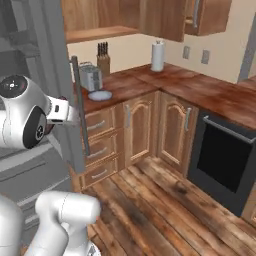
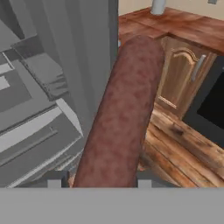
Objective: Move the hot dog bun to the plate on the dining table and place the condiment next to that plate. Then navigate to the fridge and take the sausage and place it on the plate as well.
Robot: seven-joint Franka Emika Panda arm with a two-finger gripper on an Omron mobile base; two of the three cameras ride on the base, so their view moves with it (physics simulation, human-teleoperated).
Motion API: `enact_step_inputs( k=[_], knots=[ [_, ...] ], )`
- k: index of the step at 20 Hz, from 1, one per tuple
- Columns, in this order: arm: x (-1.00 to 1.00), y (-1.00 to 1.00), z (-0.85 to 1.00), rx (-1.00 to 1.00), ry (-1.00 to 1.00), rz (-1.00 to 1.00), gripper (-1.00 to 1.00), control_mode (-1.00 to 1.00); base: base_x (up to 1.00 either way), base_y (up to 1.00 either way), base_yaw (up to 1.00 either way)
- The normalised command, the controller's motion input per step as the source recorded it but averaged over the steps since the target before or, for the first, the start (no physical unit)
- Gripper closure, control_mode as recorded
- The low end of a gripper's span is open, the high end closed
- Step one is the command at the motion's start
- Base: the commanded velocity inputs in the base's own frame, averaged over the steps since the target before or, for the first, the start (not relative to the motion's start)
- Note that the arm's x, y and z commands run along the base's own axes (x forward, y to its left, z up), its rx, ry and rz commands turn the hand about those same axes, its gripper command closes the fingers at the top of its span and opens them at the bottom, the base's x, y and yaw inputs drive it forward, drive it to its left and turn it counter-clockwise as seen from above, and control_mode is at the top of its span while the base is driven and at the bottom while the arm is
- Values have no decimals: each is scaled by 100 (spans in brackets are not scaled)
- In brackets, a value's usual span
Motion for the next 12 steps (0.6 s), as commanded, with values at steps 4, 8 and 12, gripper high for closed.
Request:
enact_step_inputs(
  k=[4, 8, 12],
  knots=[
    [0, 0, 0, 0, 0, 0, 100, 100, 0, -16, -100],
    [0, 0, 0, 0, 0, 0, 100, 100, 14, -33, -93],
    [0, 0, 0, 0, 0, 0, 100, 100, 88, -16, -64]
  ],
)
